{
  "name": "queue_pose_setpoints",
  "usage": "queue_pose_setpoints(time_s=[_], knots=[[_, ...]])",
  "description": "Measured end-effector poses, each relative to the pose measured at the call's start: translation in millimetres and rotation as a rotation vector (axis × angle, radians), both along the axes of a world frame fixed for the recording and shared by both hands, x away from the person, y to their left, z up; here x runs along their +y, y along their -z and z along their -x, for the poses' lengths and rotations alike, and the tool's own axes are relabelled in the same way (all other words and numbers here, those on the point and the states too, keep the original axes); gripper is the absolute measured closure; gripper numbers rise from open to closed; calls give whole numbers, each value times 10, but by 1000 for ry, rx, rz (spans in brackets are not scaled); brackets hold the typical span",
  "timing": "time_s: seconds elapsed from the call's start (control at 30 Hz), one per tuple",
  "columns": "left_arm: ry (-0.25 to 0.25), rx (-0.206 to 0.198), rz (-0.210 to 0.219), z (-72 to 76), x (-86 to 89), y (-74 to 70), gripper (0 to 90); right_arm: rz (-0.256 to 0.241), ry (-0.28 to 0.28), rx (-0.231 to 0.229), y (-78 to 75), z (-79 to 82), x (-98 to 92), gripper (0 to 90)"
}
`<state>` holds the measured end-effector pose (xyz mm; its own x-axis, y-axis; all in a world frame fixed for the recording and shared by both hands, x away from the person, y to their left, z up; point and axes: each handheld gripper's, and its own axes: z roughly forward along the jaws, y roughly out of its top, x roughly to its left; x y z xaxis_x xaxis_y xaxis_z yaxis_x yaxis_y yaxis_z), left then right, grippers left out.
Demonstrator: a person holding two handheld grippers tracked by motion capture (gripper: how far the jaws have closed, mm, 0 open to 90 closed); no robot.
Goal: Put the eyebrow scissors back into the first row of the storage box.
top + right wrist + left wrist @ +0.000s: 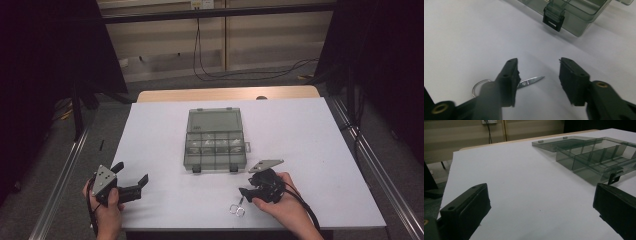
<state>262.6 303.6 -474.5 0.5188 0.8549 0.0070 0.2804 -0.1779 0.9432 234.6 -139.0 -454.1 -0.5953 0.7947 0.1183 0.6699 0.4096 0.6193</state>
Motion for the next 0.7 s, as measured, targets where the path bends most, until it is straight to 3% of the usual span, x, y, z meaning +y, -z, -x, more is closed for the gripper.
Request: queue_pose_setpoints(time_s=[0.13,0.2,0.23,0.4,0.7], knots=[[9,2,-4,-6,-4,2,6,-20,-1,-8,3,13,-34,771],[5,1,-6,-4,-5,2,7,-13,0,-11,10,12,-38,820],[5,1,-5,-4,-5,3,7,7,23,26,22,21,-34,900],[-1,1,-3,-7,-8,4,7,30,8,64,106,2,-16,900],[-1,4,-4,-7,-12,6,7,-1,13,40,144,-45,67,900]])
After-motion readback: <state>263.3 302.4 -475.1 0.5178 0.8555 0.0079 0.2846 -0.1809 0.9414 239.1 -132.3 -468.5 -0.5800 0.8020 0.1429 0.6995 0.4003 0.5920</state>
